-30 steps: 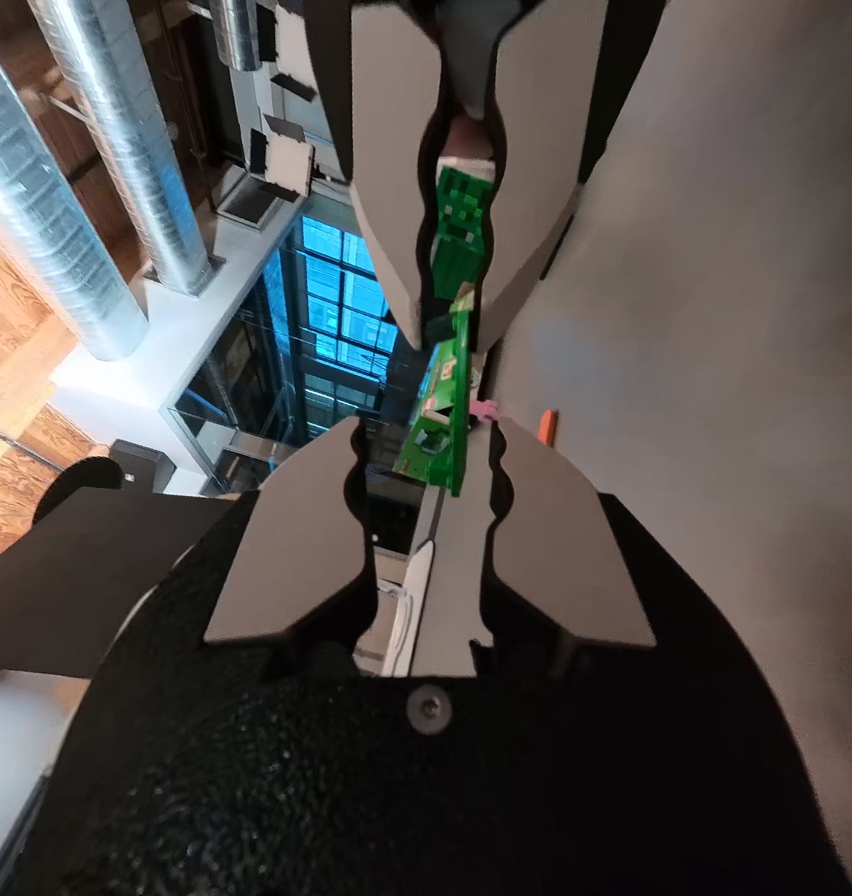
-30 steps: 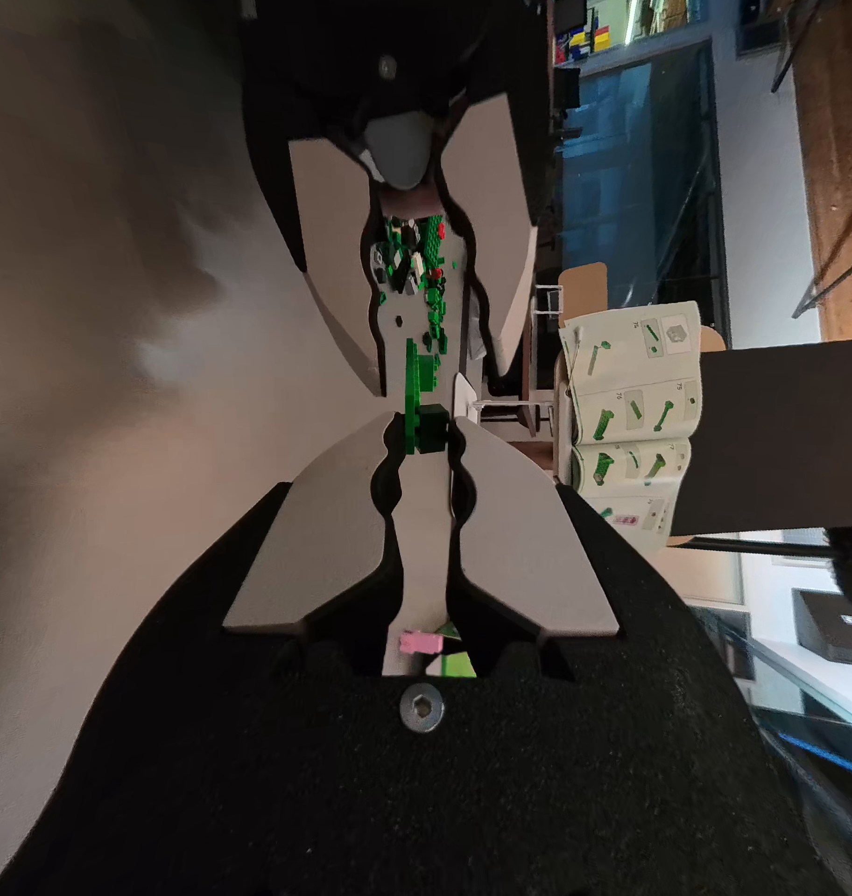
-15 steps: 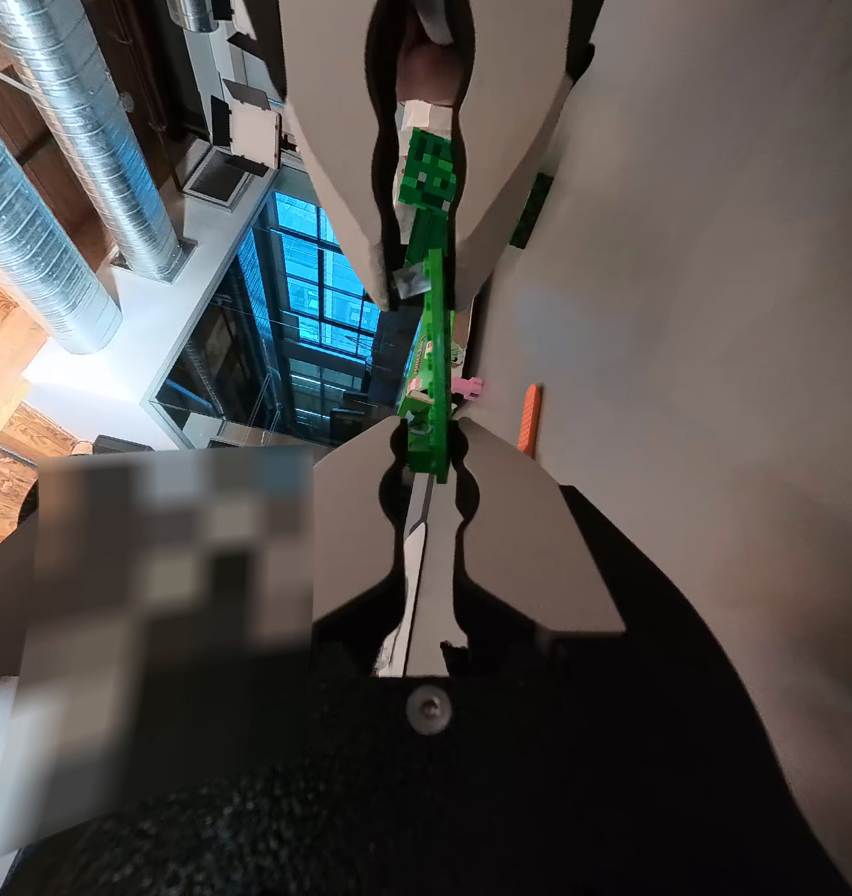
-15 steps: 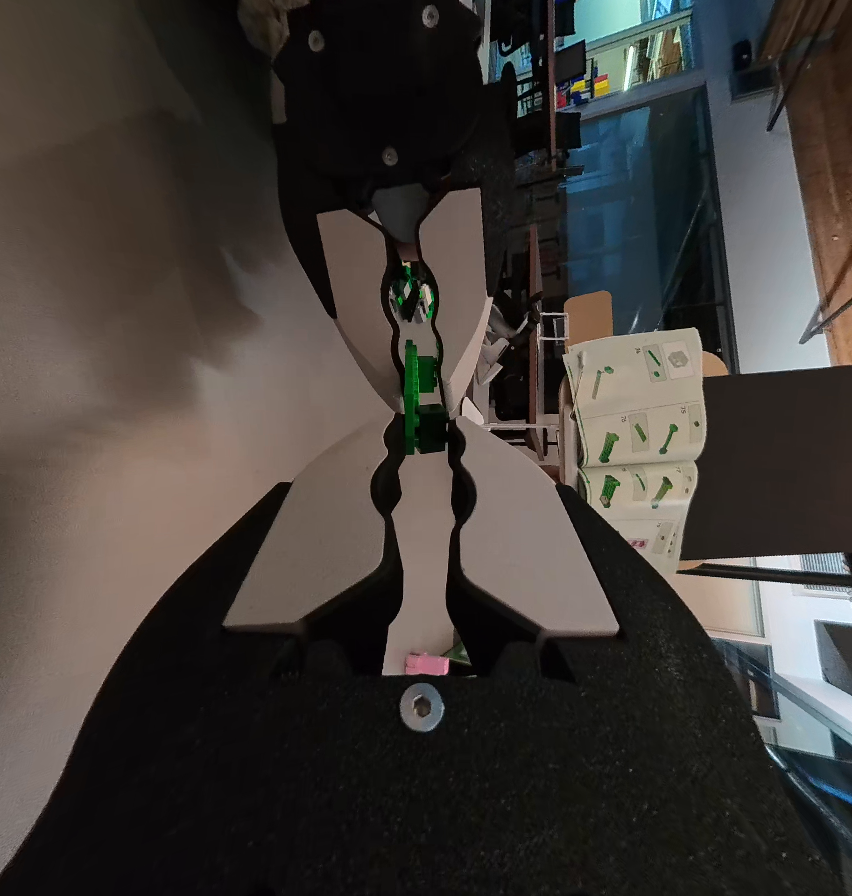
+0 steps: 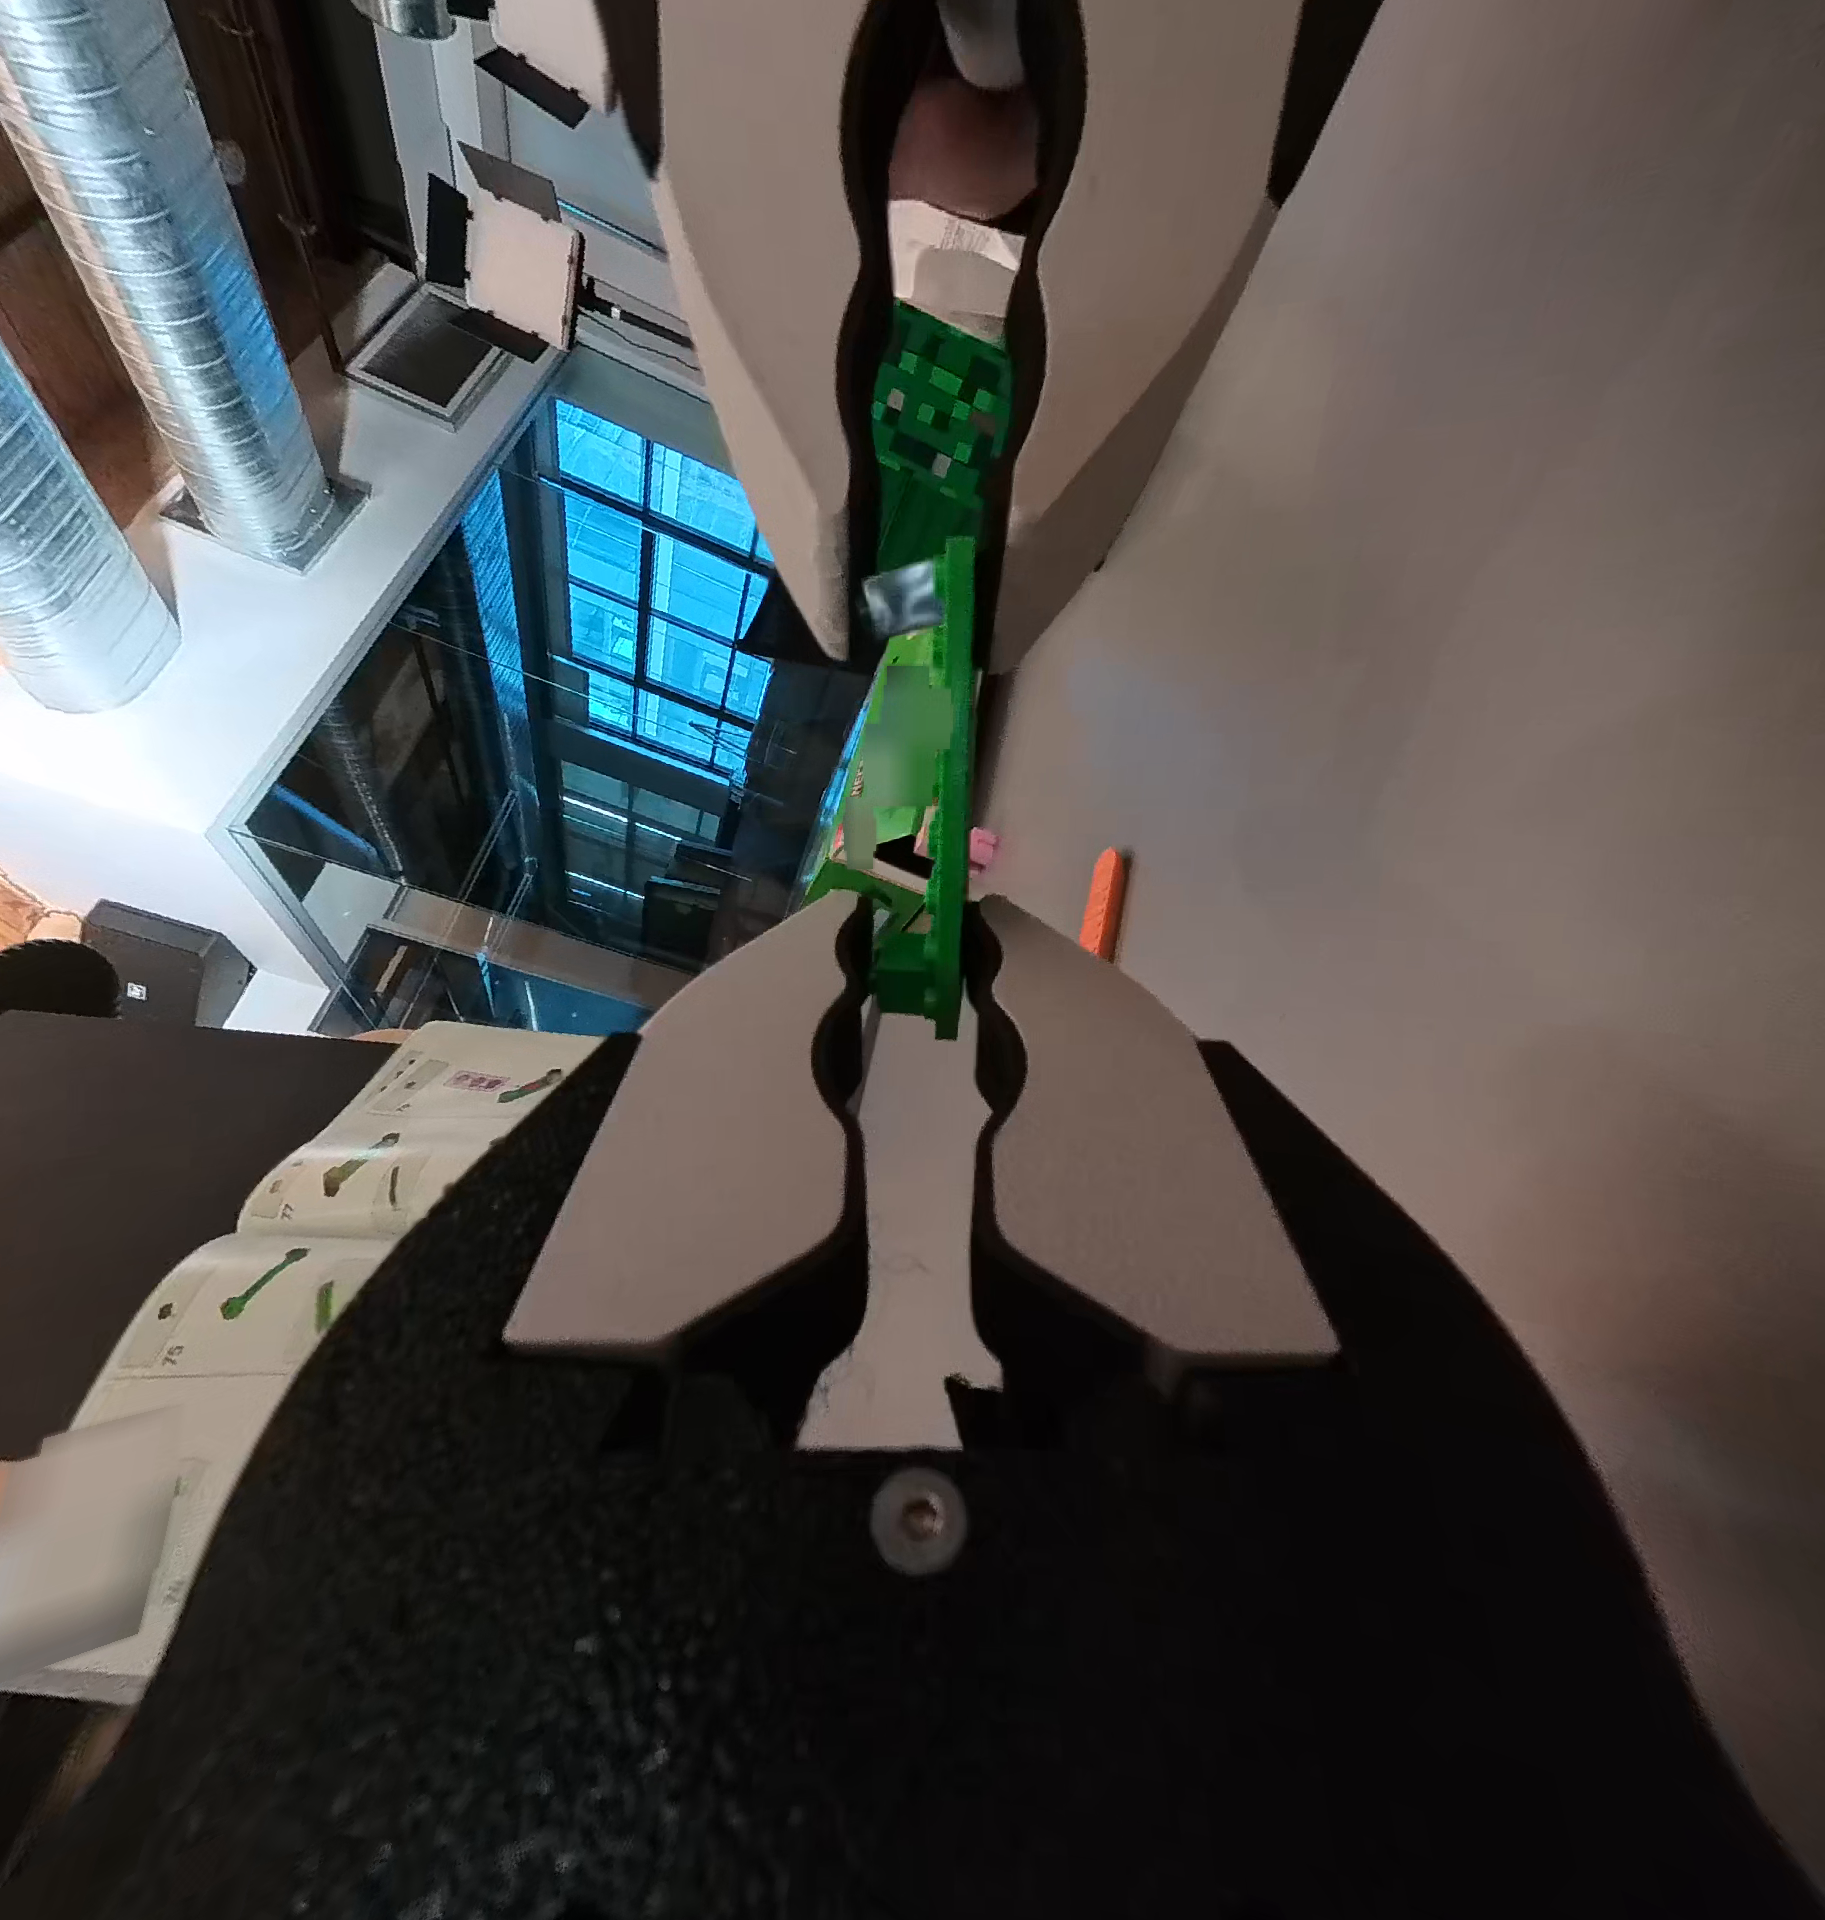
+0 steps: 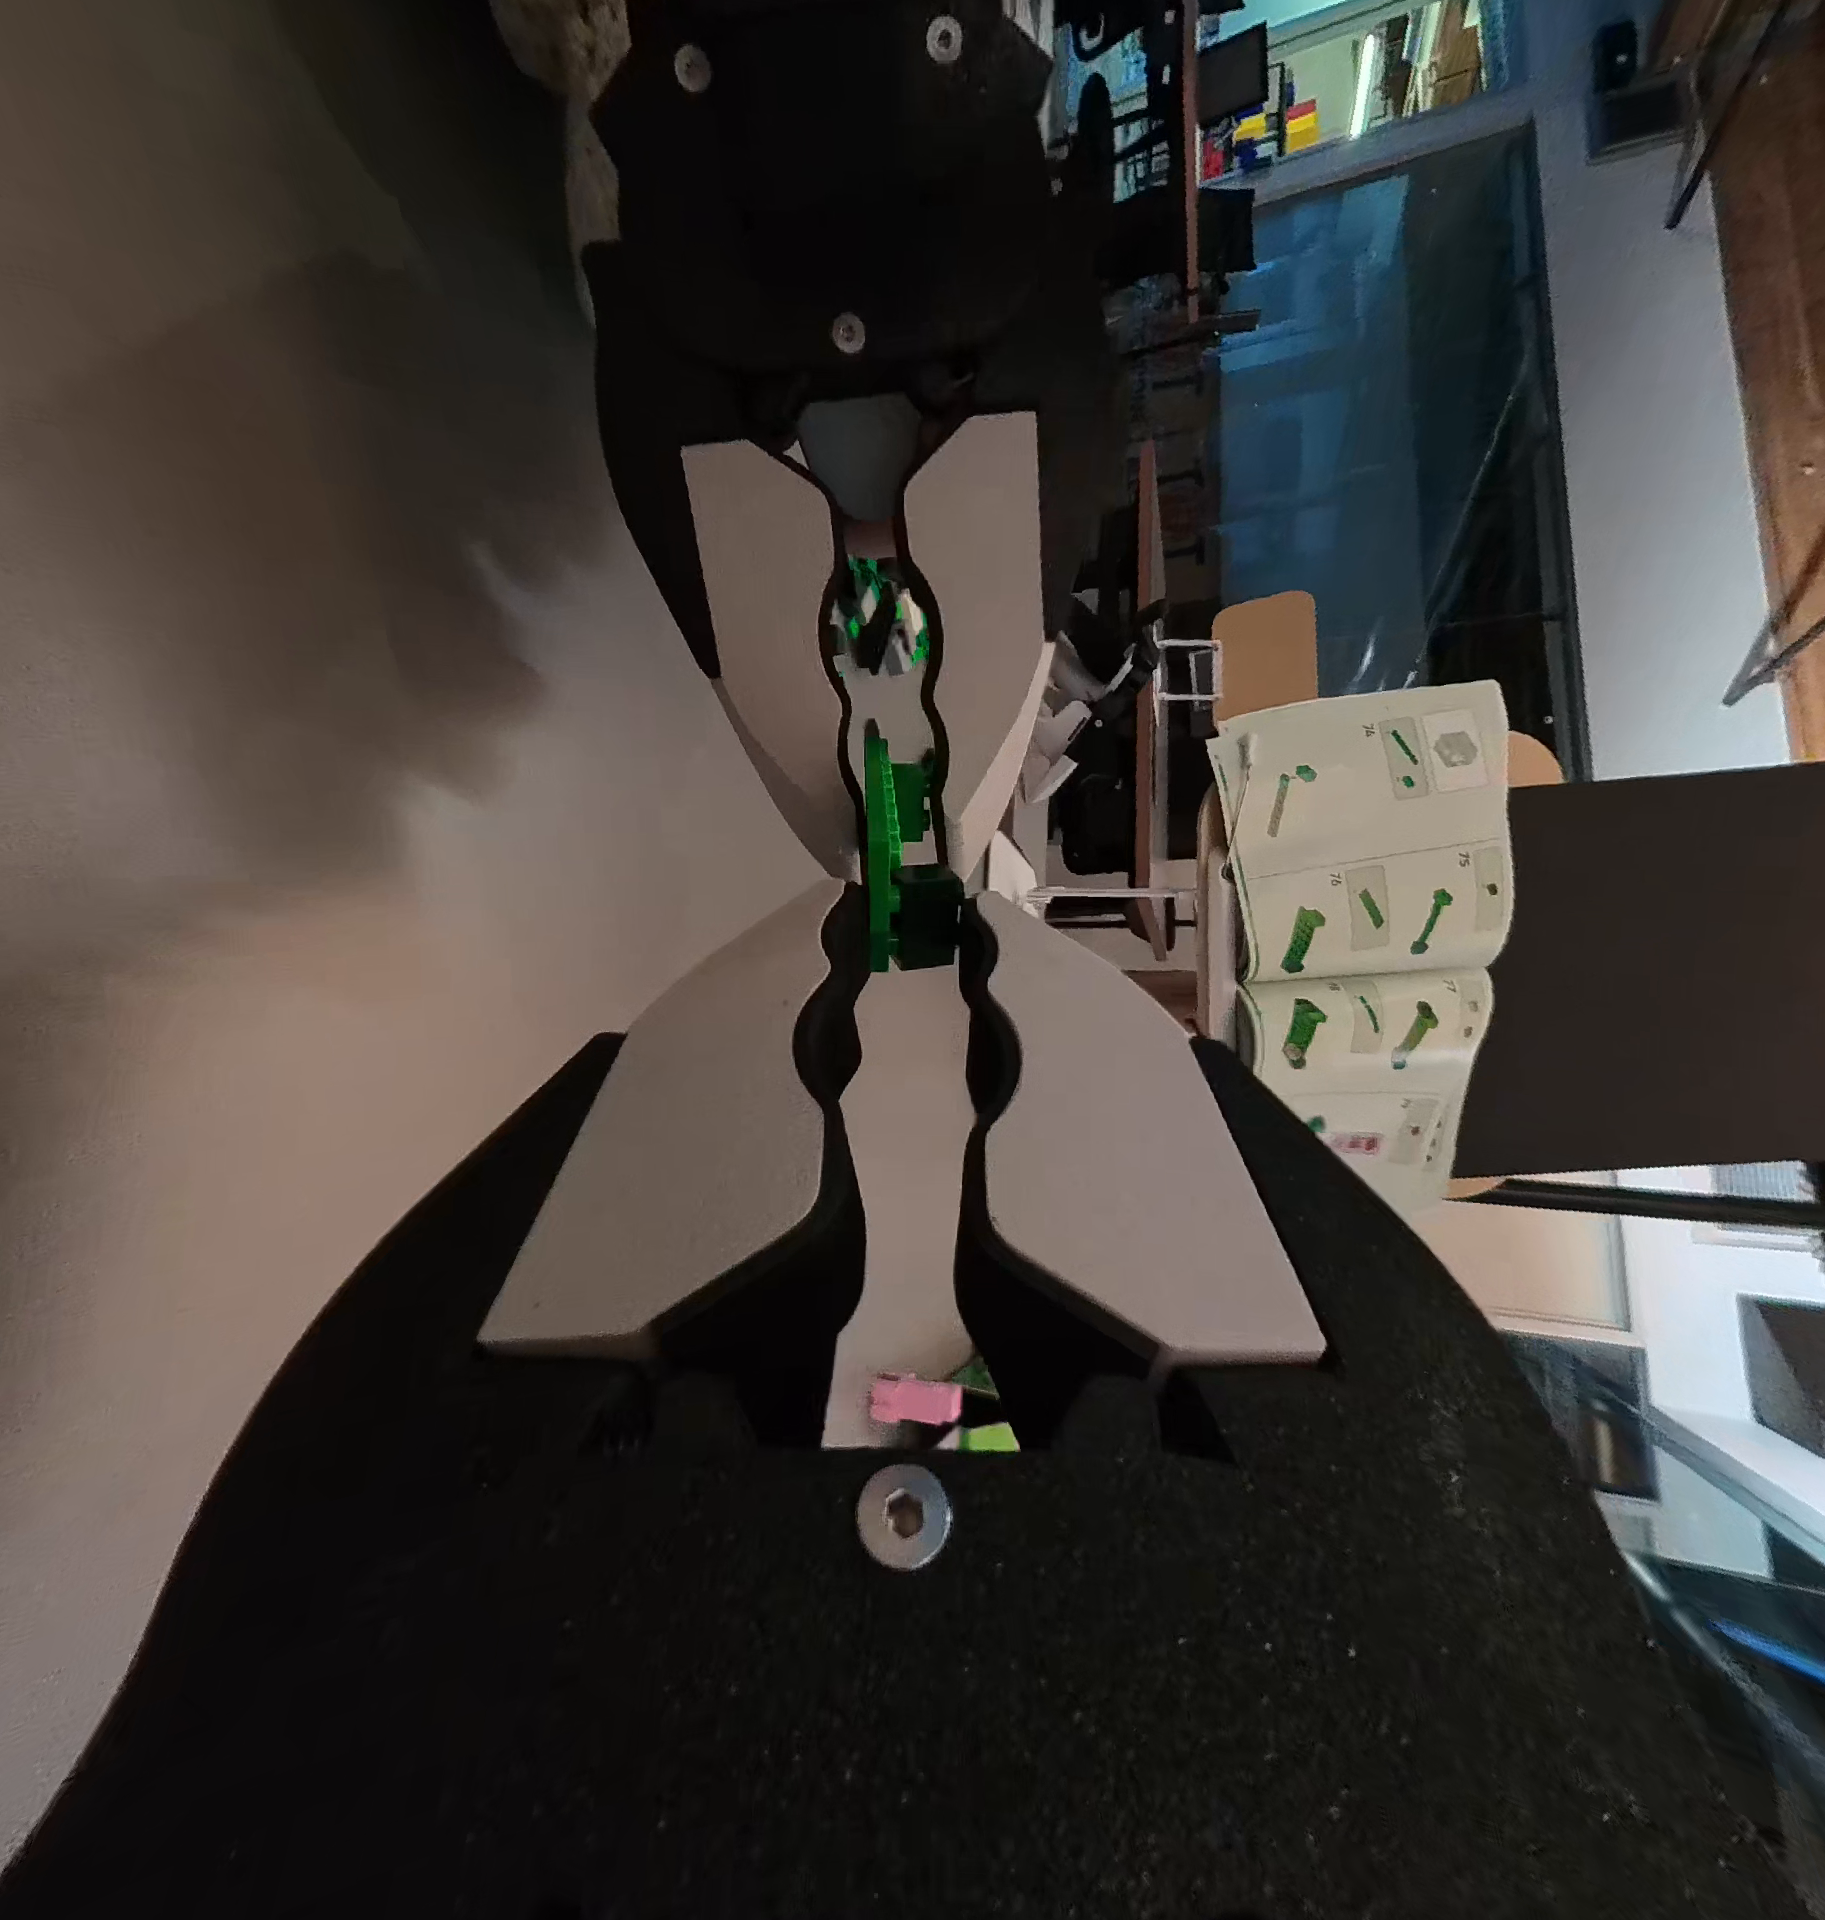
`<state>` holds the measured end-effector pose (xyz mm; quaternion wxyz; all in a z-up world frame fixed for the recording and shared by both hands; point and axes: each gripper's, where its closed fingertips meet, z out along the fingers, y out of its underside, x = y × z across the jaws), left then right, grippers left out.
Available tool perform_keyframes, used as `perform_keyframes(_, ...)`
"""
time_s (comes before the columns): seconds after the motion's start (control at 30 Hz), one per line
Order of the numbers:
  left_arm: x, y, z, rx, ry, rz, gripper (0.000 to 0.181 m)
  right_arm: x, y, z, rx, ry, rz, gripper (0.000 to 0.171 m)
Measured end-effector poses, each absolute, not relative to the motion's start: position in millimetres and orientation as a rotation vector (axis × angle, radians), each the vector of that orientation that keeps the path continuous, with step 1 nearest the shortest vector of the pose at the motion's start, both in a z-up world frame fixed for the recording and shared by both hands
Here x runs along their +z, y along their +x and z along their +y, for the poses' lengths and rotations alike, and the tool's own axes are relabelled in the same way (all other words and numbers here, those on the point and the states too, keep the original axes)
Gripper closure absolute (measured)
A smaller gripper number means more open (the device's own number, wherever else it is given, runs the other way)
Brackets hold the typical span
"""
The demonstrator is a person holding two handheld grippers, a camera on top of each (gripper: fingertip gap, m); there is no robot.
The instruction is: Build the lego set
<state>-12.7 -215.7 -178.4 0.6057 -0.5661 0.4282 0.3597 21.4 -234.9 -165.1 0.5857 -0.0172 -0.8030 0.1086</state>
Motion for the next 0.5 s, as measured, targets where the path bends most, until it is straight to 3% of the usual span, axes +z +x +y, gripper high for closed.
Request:
perform_keyframes(0.2,-162.8,1.1,-221.9,0.879,-1.209,0.978,0.152,-164.3,18.3,-224.7,0.191,-0.122,-1.862,0.155)
perform_keyframes(0.5,-161.2,10.0,-224.6,1.055,-1.125,1.014,0.173,-160.4,16.3,-229.6,0.115,-0.163,-1.847,0.155)
